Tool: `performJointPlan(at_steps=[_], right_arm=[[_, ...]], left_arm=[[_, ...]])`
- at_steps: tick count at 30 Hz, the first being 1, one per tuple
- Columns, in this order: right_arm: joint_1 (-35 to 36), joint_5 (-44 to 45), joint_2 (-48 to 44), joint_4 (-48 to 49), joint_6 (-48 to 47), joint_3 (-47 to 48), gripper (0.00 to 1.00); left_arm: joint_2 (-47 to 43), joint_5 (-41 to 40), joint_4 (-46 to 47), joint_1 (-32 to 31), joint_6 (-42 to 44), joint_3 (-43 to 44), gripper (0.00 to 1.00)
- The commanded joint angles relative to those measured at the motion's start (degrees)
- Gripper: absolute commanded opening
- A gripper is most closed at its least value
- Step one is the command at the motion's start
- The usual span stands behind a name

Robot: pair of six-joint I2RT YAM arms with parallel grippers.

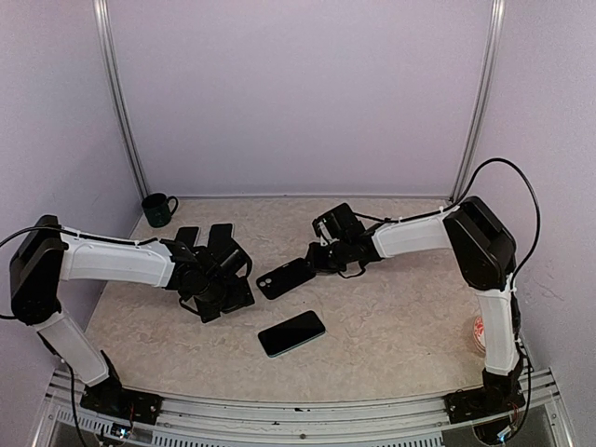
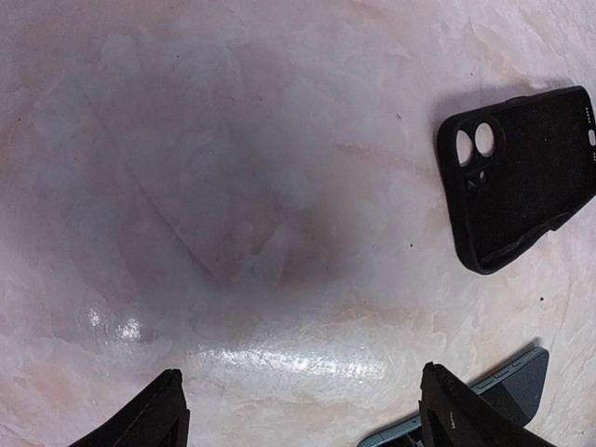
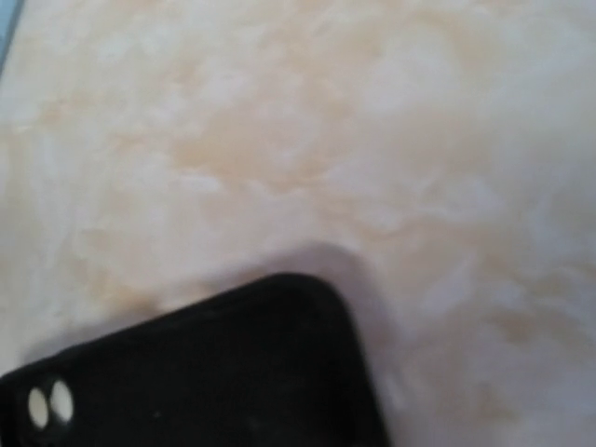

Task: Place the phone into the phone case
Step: Place the phone case at the center of the board.

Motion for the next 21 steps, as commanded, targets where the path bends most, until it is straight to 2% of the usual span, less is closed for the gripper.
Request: performJointPlan(at_steps=[1,6,9,15,21], right_arm=[[0.77,-2.67,-2.53,3.53,1.71,-2.57,0.27],[0.63,-2.04,-3.58,1.93,0.62,-2.38,0.38],[0.21,0.06,-4.24,2.01,0.56,-3.76,0.41],[-0.20,-3.84,-7.13,8.82,-0.83,-7.79,0.42],[-0.32,-1.32,-8.87,7.53,-1.31,-8.11,0.42]], left_arm=[[0.15,-1.53,-0.49,0.54,-0.01,-0.45,0.84],[0.27,-1.50,-0.33,0.62,0.08,-0.36,0.84],[0.20,-1.21,-0.19,0.62,0.30,-0.36,0.84],[-0.17,-1.14,0.28,0.62,0.34,-1.09,0.84],[-0.07,-0.49,1.17,0.46,0.34,-1.89,0.84]])
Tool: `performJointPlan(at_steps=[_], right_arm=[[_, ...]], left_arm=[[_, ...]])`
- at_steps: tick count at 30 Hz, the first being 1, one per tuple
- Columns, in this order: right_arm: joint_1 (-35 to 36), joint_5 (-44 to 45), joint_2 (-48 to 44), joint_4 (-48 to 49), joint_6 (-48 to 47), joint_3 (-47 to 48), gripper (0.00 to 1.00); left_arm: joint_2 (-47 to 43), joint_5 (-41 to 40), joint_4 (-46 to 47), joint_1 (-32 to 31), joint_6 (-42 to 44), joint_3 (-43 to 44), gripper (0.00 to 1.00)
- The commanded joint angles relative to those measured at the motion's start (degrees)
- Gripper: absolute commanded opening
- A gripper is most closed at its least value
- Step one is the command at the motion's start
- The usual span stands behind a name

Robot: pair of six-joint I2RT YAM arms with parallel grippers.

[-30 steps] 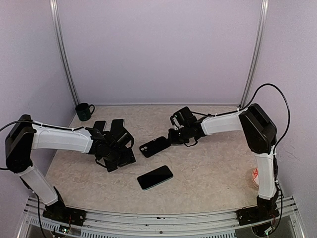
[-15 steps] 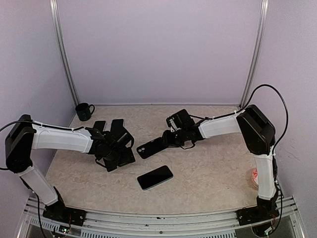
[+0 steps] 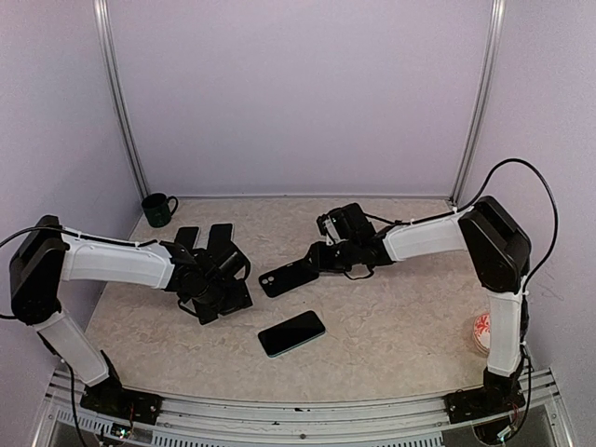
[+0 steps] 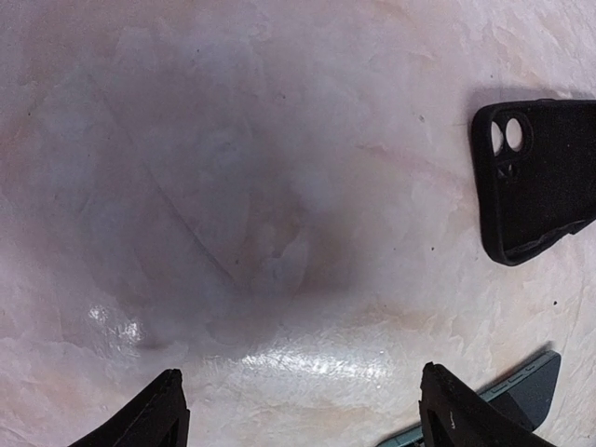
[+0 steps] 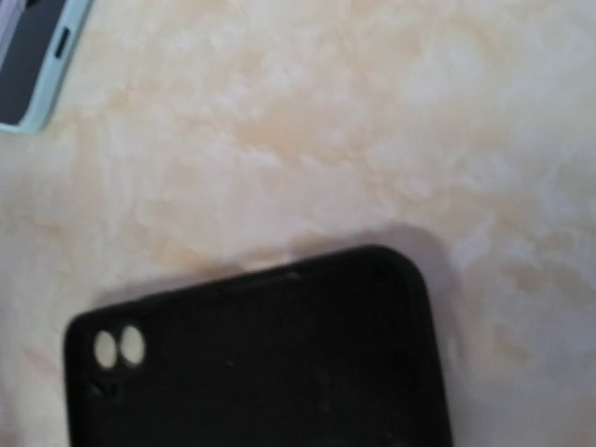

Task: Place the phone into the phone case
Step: Place the phone case at the center of the board, then adjust the phone at the center of the board.

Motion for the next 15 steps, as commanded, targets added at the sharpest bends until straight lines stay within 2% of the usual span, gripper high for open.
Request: performJointPlan(at_steps=[1,15], right_arm=[[-0.49,1.65,-3.15,0.56,-1.02,-0.33,0.42],[-1.09,0.69,0.22,0.39,-0.98,-1.52,0.42]], left_arm=[[-0.01,-0.13,1.00,0.05,0.37,-1.02,0.84],[3.38,-1.67,3.51,-3.09,5.14,-2.23,0.84]])
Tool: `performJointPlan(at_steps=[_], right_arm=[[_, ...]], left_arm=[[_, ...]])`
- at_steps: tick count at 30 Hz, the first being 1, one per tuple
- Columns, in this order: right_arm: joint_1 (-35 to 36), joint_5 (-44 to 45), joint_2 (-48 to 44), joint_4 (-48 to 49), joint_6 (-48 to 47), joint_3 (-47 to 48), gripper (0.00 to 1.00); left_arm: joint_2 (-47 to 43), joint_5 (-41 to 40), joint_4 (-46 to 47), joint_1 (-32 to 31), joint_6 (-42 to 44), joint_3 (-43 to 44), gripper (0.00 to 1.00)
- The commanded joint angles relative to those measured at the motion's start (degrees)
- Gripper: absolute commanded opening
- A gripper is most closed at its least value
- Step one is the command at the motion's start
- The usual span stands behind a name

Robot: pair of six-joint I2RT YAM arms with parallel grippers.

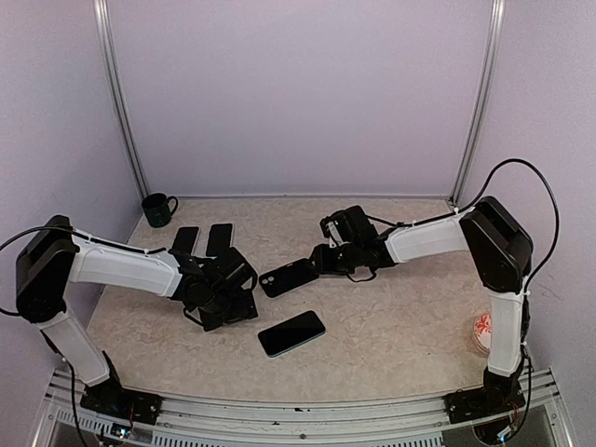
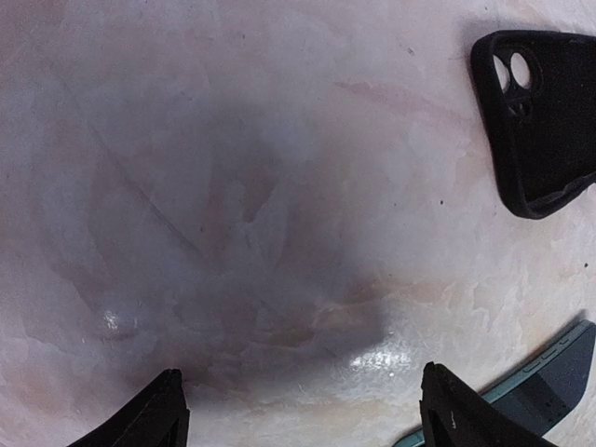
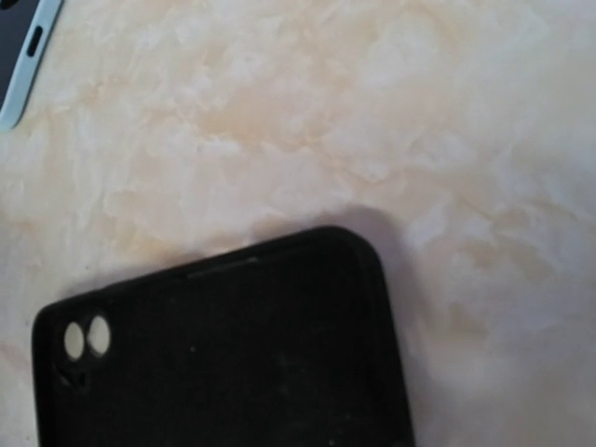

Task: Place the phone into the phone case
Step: Adjust the phone at the center of the board.

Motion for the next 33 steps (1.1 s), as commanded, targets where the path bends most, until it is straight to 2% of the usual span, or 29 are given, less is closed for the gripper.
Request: performJointPlan(at_steps=[1,7,17,22,33], right_arm=[[-0.43,-1.62,1.60,0.26,-0.94,0.65,0.42],[-0.33,-6.17,4.85,-0.03,-1.10,2.49,0.42],[0.27,-9.22,3.66,4.05,-2.04,1.86,0.42],[0.20,-6.51,-1.49,6.08,-2.18,-0.97,0.42],[-1.50,-2.95,-13.76,2.57,-3.86,-8.65,0.46]], left_arm=[[1.91,-1.70,1.15,-0.51,3.55,-0.87,0.84],[2.88,-3.96,-1.68,-0.85,6.03,-1.03,0.84],[2.30,-6.82,-4.33,-2.61,11.54,-3.18,0.83],[1.46,-6.16,-3.72,-5.49,14.88,-3.59,0.83],[3.01,-1.30,0.91,-9.28,21.31,-3.00,0.82]])
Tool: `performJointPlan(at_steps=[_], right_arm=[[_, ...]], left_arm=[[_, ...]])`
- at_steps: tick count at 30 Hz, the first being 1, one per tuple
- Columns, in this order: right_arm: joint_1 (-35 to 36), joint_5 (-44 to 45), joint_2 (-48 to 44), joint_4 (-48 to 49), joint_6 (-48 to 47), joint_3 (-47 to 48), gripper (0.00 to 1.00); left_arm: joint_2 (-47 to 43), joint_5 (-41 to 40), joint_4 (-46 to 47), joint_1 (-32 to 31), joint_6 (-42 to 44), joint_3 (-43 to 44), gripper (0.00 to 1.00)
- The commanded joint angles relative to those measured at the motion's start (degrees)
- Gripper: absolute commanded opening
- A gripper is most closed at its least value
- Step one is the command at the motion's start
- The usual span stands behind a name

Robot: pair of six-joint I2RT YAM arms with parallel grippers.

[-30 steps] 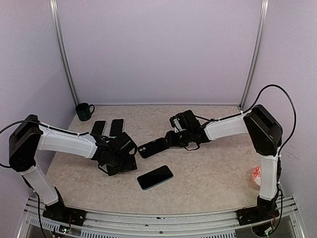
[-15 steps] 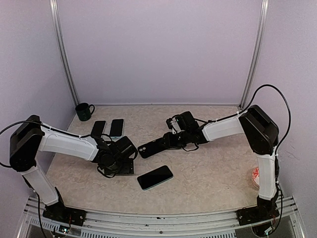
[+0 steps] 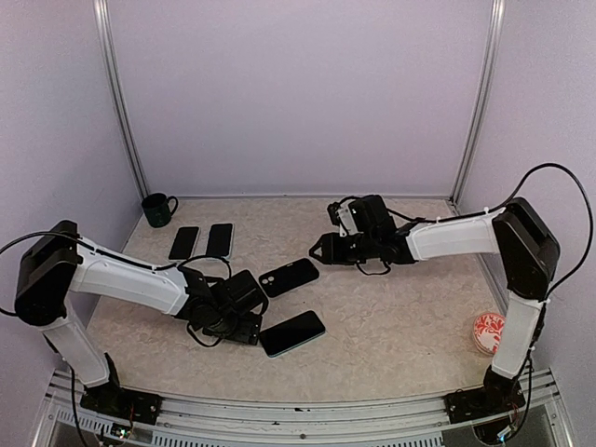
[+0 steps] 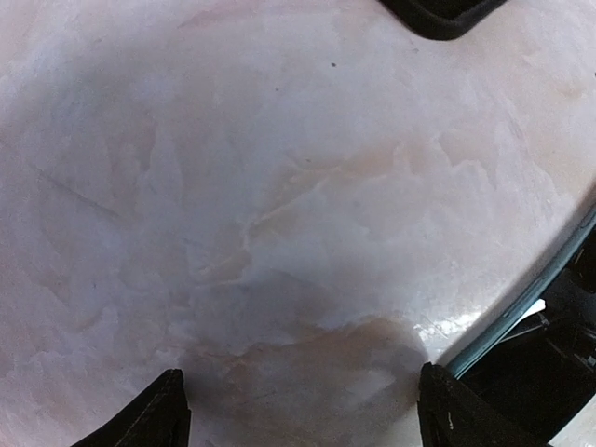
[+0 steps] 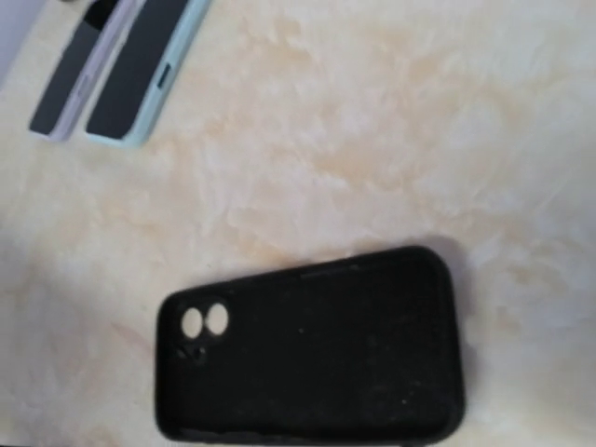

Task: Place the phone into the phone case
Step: Adjust the phone at the center of the board.

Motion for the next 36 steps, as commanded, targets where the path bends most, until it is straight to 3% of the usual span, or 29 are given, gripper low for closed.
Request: performJointPlan(at_steps=[1,5,6,7,8,18,24,31,36], right_arm=[[-0.52,1.33,-6.50,-1.97,-2.09,-4.67,0.47],[-0.45,0.54,-13.09,-7.07,-4.43,-10.13,0.61],[-0.36,0.11,-14.68,-9.14,-5.20,-11.34,0.84],[-0.14,0.01,-16.77,-11.29,-5.85,-12.63,0.98],[0.21,0.15,-18.57,-13.28,-6.34,-13.95,0.99],[6.02,-0.84,-40.90,-23.79,0.00,-28.59,0.99],[11.01,2.55,-45.32,-27.09,4.32,-30.62,0.99],[13.09,2.31,-45.73,-23.98,8.98,-34.18,0.99],[13.20,-2.69,-45.73,-11.43,15.74,-41.67,0.99]], left_arm=[[2.20,5.49,2.02,-1.20,3.48,-0.65,0.82],[3.44,7.63,3.66,-3.00,5.56,0.85,0.82],[3.62,8.12,3.92,-3.41,6.01,1.22,0.81],[4.03,8.48,4.18,-3.81,6.44,1.57,0.82],[4.31,9.02,4.44,-4.10,6.85,1.96,0.82],[8.31,14.84,6.50,-5.34,10.32,7.96,0.81],[13.70,17.20,6.46,-6.70,11.31,12.86,0.80],[17.10,21.63,6.80,-7.46,11.06,17.29,0.80],[17.94,23.47,6.97,-7.67,10.67,18.10,0.80]])
